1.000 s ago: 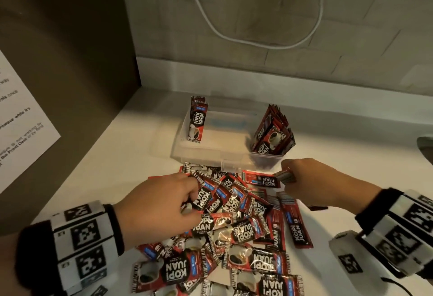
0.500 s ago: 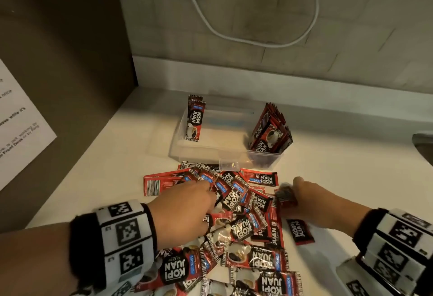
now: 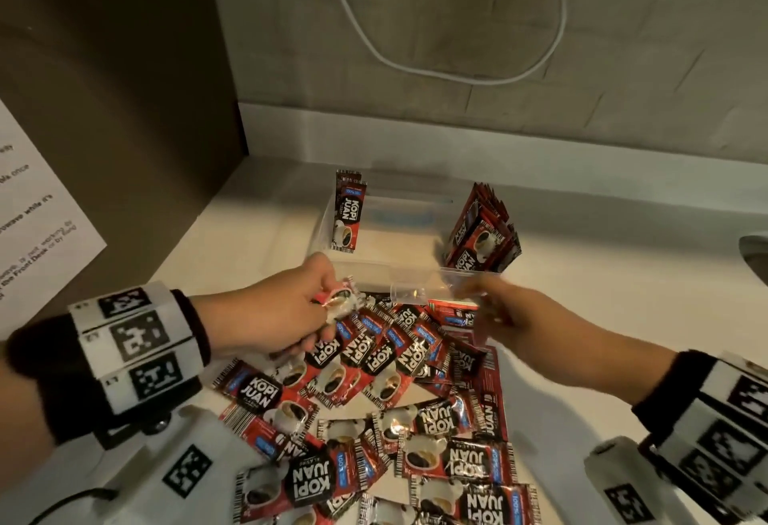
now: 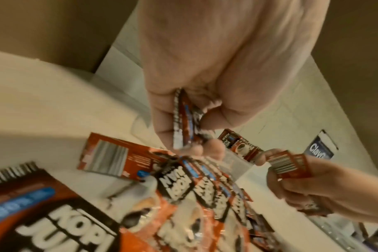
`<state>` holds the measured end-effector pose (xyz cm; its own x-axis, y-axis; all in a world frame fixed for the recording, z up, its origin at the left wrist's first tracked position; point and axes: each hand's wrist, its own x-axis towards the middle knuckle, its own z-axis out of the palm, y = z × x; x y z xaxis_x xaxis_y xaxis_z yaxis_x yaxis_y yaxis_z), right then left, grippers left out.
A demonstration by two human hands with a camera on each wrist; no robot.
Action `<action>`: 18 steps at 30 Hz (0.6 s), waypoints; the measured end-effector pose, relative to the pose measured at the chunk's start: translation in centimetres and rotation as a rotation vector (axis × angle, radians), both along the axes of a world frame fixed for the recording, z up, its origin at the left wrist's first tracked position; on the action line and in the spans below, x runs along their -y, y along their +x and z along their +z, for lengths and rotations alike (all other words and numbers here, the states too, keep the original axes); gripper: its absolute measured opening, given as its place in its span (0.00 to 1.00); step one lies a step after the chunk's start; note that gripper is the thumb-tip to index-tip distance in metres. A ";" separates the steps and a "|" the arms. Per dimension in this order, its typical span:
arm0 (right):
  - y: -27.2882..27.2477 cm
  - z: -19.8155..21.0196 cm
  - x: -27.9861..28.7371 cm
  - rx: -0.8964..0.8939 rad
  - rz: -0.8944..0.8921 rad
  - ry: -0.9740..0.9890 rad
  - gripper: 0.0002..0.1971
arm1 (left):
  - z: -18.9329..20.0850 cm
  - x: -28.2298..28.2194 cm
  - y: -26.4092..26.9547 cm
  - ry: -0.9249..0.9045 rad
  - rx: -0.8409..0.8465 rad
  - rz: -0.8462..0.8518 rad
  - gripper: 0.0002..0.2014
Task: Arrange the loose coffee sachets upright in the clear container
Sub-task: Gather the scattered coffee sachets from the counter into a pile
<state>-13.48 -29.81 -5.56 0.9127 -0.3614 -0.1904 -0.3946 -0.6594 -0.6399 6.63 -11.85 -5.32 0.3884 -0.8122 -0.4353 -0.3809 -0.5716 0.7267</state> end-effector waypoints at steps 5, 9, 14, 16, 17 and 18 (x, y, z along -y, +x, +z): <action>1.8 -1.1 -3.7 -0.183 0.403 -0.267 0.17 | -1.4 -0.4 0.6 0.143 0.323 -0.085 0.26; 2.6 -2.5 -4.4 -0.271 0.455 -0.465 0.19 | -3.3 0.0 0.2 0.184 0.570 -0.182 0.34; 3.0 -2.0 -3.1 -0.174 0.370 -0.329 0.09 | -3.2 0.5 1.0 0.072 0.488 -0.096 0.16; 2.8 -1.5 -2.6 -0.139 0.343 -0.298 0.06 | -3.2 0.7 1.4 0.045 0.457 -0.080 0.15; 2.5 -1.5 -2.4 -0.125 0.326 -0.269 0.06 | -3.5 0.6 1.4 0.047 0.440 -0.089 0.15; 2.3 -1.3 -2.2 -0.105 0.307 -0.235 0.06 | -3.7 0.7 1.6 0.064 0.436 -0.102 0.16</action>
